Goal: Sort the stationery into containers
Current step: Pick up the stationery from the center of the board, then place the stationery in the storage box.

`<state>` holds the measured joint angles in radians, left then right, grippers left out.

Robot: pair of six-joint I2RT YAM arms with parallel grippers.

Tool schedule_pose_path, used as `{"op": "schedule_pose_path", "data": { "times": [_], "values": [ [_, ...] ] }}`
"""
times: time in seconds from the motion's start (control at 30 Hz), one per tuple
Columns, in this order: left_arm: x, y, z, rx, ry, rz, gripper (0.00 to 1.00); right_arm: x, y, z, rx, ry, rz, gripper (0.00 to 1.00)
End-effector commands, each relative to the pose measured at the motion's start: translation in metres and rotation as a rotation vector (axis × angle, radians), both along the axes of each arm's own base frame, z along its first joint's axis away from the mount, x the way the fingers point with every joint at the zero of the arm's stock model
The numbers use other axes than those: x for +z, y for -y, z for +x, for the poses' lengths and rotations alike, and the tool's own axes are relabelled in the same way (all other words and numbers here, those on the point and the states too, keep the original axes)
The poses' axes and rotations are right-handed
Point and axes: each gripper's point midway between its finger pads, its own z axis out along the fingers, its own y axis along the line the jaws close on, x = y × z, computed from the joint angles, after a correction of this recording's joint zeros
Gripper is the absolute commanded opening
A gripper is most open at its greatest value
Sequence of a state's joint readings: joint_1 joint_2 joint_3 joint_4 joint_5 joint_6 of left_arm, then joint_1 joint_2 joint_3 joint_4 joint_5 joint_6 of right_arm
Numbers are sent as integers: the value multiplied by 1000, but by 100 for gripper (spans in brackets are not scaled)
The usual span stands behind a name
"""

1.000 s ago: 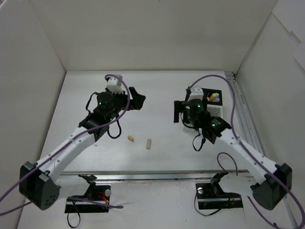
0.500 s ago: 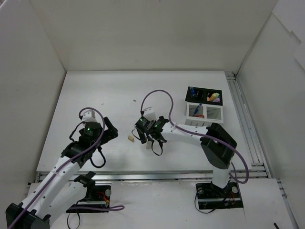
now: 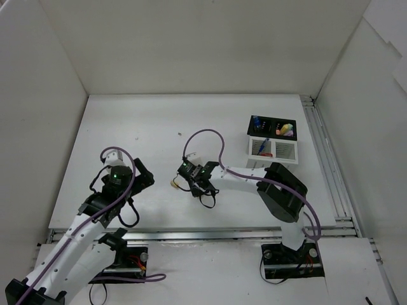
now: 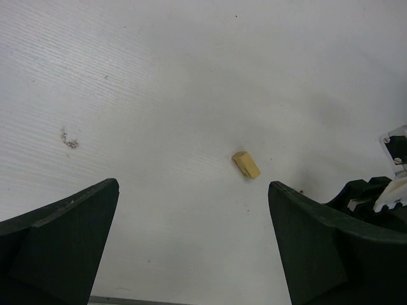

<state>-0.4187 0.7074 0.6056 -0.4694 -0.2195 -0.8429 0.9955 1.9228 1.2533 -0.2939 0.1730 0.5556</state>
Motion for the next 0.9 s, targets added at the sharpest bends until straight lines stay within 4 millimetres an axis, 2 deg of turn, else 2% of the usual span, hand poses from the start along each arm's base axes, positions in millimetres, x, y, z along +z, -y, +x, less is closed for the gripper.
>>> {"op": "schedule_pose_path", "data": {
  "times": [0.0, 0.1, 0.13, 0.2, 0.23, 0.27, 0.33, 0.37, 0.4, 0.43, 0.5, 0.53, 0.6, 0.63, 0.73, 0.77, 0.87],
  "values": [
    [12, -1, 10, 33, 52, -18, 100, 16, 8, -5, -17, -3, 36, 0],
    [14, 4, 15, 17, 52, -28, 100, 42, 15, 8, -44, 57, 84, 0],
    [11, 6, 17, 9, 42, -26, 100, 61, 19, 15, -51, 95, 116, 0],
    [9, 11, 21, -8, 20, -22, 100, 82, 43, 37, -105, 166, 116, 0],
    [9, 13, 22, -13, 13, -21, 100, 111, 55, 48, -139, 241, 147, 0],
    [8, 16, 24, -25, 4, -23, 100, 120, 77, 62, -200, 276, 144, 0],
    [7, 21, 28, -48, -12, -15, 100, 146, 110, 77, -265, 351, 147, 0],
    [7, 24, 29, -64, -13, -18, 100, 170, 145, 88, -359, 427, 159, 0],
    [4, 26, 31, -76, -23, -16, 100, 182, 164, 91, -395, 464, 155, 0],
    [6, 32, 33, -101, -12, -30, 100, 197, 198, 97, -487, 515, 154, 0],
    [6, 40, 39, -149, -1, -29, 100, 213, 233, 100, -567, 571, 145, 0],
    [4, 44, 39, -177, -7, -39, 100, 213, 260, 103, -639, 579, 123, 0],
    [-2, 51, 44, -209, -21, -40, 100, 212, 283, 104, -697, 581, 113, 0],
    [-4, 52, 46, -211, -30, -37, 100, 208, 301, 106, -746, 568, 111, 0],
    [-14, 63, 51, -252, -85, -62, 100, 197, 329, 111, -820, 532, 108, 0],
    [-12, 65, 53, -257, -76, -70, 100, 194, 333, 112, -831, 521, 106, 0],
    [-20, 74, 59, -279, -100, -85, 100, 183, 342, 117, -855, 479, 115, 4]
  ]
}}
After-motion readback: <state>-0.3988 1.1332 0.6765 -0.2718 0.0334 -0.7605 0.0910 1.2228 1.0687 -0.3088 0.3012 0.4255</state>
